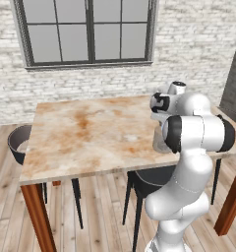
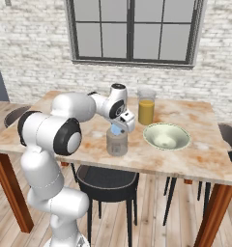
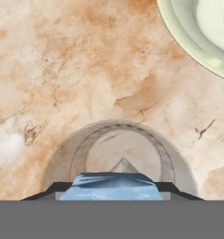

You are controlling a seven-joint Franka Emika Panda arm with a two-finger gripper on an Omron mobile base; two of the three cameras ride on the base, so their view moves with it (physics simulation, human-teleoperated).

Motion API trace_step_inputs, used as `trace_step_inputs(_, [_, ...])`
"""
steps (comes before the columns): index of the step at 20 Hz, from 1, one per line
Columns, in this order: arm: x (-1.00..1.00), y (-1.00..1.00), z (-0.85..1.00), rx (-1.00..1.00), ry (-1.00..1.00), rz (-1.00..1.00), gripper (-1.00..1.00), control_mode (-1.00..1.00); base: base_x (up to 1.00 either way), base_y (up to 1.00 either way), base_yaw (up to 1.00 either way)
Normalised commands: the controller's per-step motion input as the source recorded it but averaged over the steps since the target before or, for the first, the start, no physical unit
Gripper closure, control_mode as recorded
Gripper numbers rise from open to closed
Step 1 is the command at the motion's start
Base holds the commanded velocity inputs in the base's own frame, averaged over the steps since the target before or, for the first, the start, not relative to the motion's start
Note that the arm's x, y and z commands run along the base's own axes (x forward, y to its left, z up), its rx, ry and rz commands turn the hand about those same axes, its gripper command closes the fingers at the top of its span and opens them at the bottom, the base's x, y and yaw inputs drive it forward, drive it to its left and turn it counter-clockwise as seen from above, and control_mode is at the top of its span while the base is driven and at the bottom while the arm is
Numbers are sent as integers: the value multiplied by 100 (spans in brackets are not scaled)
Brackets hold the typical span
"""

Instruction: There are two ice cubes in the ice bowl. Place both ice cubes in the glass cup.

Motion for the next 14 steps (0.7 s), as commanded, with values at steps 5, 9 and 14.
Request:
trace_step_inputs(5, [19,0,0,0,0,0,100,-100,0,0,0])
trace_step_inputs(9, [19,0,2,0,0,0,-100,-100,0,0,0])
trace_step_inputs(14, [-1,0,19,0,0,0,-100,-100,0,0,0])
